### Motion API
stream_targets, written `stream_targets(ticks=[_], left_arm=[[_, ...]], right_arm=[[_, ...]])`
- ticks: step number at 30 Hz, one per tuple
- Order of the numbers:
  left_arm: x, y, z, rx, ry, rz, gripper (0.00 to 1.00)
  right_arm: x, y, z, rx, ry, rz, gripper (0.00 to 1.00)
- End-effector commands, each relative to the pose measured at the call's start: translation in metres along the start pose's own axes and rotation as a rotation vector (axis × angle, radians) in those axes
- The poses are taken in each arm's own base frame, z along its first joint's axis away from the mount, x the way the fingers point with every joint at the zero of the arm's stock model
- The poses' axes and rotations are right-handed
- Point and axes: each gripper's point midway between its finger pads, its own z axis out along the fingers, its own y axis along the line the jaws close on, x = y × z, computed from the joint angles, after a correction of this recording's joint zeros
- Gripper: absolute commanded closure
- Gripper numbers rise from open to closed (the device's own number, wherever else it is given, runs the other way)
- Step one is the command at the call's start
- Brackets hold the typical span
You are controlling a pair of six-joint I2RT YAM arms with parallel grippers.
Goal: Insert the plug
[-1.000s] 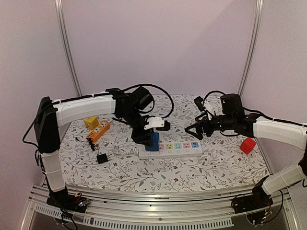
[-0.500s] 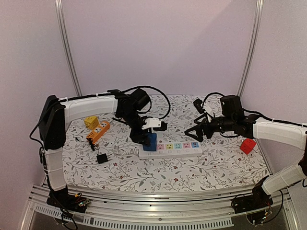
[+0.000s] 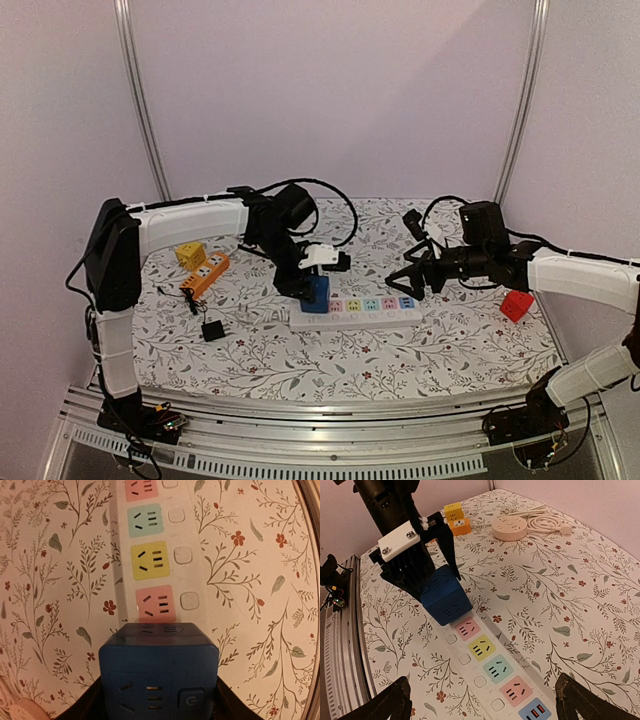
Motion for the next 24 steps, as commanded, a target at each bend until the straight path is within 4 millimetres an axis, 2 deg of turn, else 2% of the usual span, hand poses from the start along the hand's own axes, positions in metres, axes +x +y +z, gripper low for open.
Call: stream_targets(ticks=[1, 3, 8, 11, 17, 21, 24], left_arm=[[-0.009, 0.015, 0.005, -0.039, -0.009, 0.010, 1.00], [-0.007, 0.014, 0.006, -0.034, -0.002, 0.019, 1.00], [0.000, -0.001, 0.006, 0.018, 0.014, 0.016, 1.00], [0.006, -0.006, 0.013, 0.036, 0.039, 0.013, 1.00], [0.039, -0.016, 0.037, 0.056, 0.152, -0.038, 1.00], [0.061, -0.035, 0.059, 0.083, 0.262, -0.027, 1.00], [0.075, -0.041, 0.069, 0.108, 0.310, -0.094, 1.00]], right_arm=[[-0.004, 0.003, -0.005, -0.009, -0.022, -0.020, 0.01], [-0.004, 0.003, -0.006, -0.010, -0.025, -0.020, 0.01], [-0.005, 0.005, -0.010, -0.005, -0.033, -0.028, 0.01], [-0.007, 0.005, -0.009, -0.010, -0.034, -0.024, 0.01], [-0.002, 0.003, -0.007, -0.004, -0.020, 0.001, 0.01], [-0.004, 0.004, -0.008, -0.005, -0.025, -0.002, 0.01], [-0.006, 0.004, -0.010, -0.006, -0.030, -0.005, 0.01]])
